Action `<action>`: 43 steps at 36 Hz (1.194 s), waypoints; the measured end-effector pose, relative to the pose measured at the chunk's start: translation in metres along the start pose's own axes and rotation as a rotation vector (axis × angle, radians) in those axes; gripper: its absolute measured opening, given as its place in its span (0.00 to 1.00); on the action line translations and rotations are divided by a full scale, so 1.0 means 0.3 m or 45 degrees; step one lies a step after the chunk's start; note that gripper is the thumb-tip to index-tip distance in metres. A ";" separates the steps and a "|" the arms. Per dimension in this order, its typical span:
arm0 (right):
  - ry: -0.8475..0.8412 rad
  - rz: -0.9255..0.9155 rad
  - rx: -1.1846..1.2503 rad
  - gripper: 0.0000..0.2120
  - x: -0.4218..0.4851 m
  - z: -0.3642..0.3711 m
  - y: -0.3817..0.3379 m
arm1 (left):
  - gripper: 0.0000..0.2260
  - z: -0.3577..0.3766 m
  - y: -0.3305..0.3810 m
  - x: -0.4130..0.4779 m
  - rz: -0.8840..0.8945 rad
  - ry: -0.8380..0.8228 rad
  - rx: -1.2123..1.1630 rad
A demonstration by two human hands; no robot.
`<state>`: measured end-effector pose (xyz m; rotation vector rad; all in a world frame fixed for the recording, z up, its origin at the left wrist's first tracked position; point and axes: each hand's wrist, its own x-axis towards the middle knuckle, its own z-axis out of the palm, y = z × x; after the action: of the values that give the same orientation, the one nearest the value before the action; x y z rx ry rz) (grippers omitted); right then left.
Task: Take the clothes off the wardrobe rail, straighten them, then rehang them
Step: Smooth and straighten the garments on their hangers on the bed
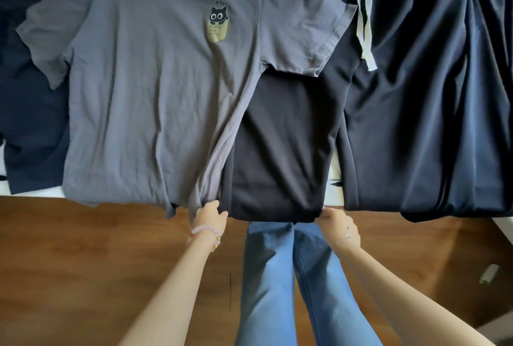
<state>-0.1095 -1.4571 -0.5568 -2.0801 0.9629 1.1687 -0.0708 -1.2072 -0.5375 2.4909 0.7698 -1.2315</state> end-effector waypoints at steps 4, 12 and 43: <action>-0.022 0.049 -0.152 0.07 -0.035 0.006 0.002 | 0.12 0.028 -0.028 -0.061 0.037 0.255 0.008; -0.030 -0.405 0.160 0.07 -0.118 0.042 -0.171 | 0.13 -0.008 -0.082 -0.062 0.167 0.751 -0.137; -0.214 -0.073 0.912 0.08 -0.037 -0.147 -0.201 | 0.15 0.038 0.082 -0.163 0.861 -0.351 0.370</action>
<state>-0.0442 -1.4514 -0.5192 -1.4048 1.0375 0.7886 -0.0889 -1.2493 -0.5058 2.3829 -0.3264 -1.4230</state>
